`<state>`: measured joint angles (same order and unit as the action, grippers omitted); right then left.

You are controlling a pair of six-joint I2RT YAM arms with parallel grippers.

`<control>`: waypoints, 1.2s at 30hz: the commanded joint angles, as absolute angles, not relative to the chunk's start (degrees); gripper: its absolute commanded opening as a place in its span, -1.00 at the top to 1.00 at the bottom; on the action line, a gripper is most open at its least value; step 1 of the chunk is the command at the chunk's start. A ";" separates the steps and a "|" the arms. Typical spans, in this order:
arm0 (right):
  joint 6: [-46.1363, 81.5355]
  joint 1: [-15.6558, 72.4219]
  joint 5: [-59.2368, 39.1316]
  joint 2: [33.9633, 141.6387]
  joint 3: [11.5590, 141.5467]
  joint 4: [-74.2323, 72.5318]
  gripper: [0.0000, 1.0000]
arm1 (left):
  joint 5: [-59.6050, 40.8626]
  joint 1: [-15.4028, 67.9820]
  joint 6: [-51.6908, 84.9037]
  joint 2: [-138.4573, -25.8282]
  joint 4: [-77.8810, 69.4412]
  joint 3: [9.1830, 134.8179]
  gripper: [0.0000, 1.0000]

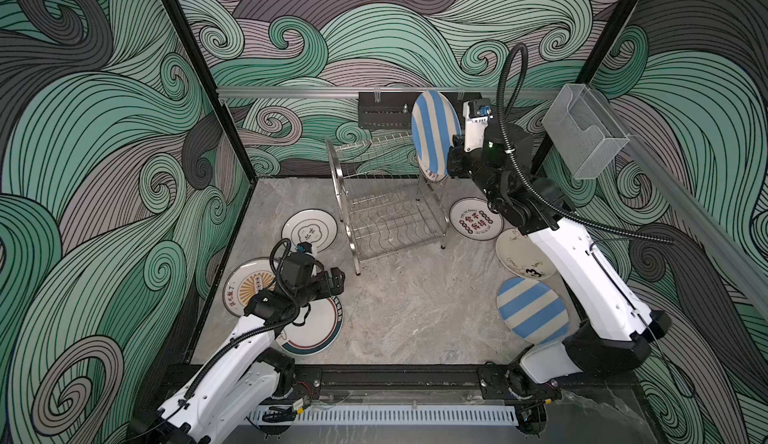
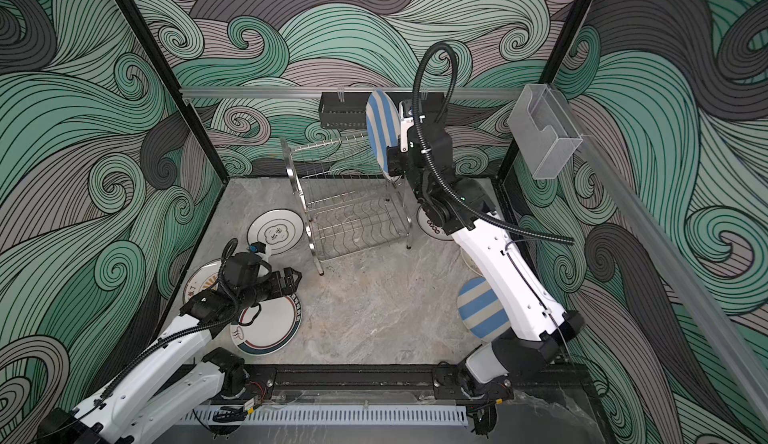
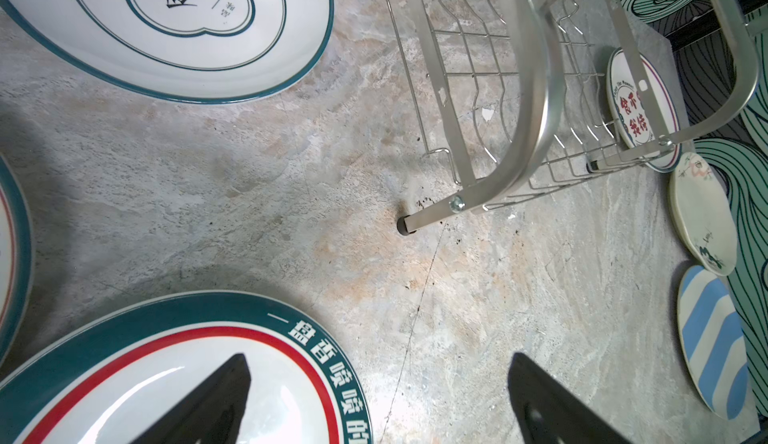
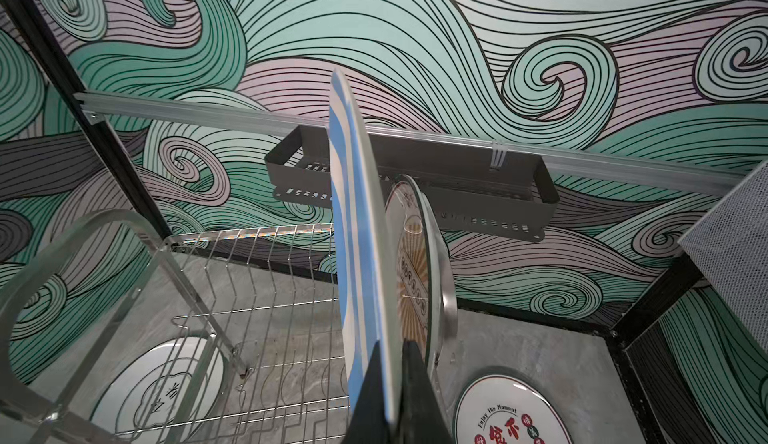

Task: Load the plates into the dish rack
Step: 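Lift the upright striped plate with the right gripper toward the rack, then lower the striped plate into the rack slot beside the sunburst plate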

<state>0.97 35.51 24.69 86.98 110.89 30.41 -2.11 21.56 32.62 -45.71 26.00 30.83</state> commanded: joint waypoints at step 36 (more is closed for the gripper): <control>4.26 32.03 24.65 93.60 106.41 20.91 1.00 | -1.68 21.18 32.61 -40.78 29.63 29.79 -0.97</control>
